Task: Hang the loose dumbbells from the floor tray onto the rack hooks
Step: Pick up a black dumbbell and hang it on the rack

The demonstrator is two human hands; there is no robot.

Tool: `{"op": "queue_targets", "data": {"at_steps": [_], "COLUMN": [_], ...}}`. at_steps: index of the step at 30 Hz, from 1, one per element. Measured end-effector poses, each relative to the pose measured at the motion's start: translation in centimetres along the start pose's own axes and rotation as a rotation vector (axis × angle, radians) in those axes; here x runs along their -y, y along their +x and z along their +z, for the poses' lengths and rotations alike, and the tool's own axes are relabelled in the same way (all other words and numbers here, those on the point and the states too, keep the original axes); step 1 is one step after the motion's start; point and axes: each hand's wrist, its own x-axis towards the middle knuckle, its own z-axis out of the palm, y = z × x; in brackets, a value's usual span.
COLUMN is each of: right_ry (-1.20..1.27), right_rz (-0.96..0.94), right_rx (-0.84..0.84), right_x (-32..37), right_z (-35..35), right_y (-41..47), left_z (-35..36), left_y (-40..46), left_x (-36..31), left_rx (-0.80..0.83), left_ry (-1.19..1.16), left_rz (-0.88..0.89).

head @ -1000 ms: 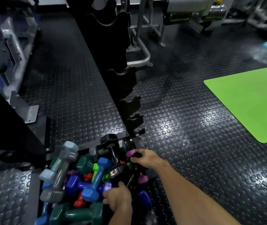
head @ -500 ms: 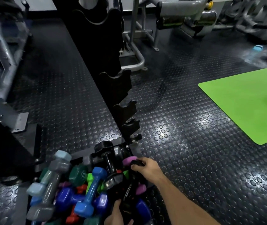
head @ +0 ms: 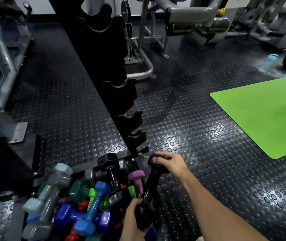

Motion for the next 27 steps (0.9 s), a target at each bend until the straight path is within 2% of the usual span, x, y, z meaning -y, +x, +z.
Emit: {"op": "queue_targets", "data": {"at_steps": [5, 9, 12, 14, 20, 23, 27], "right_ry": [0.054, 0.066, 0.178, 0.306, 0.527, 0.512, 0.392], "right_rz": [-0.033, -0.036, -0.029, 0.046, 0.166, 0.198, 0.218], "right_rx": [-0.15, -0.18, -0.2, -0.222, -0.2, -0.183, -0.106], "right_x": [2.3, 2.4, 1.6, 0.5, 0.5, 1.4, 2.7], "right_z": [-0.9, -1.2, -1.4, -0.9, 0.8, -0.4, -1.4], "right_y": [1.7, 3.4, 4.2, 5.0, 7.5, 9.4, 11.8], "left_z": [2.8, 5.3, 6.6, 7.5, 10.7, 11.5, 11.6], "left_y": [0.0, 1.6, 3.1, 4.0, 6.2, 8.0, 9.6], "left_x": [-1.0, -1.6, -1.8, -2.0, -3.5, -4.0, -4.6], "left_rx": [0.067, 0.055, 0.04, 0.054, 0.056, 0.067, 0.166], "left_ry": [-0.003, -0.051, -0.086, -0.104, -0.147, -0.186, -0.259], "left_rz": [0.053, 0.09, 0.139, 0.168, 0.157, 0.125, 0.134]}}
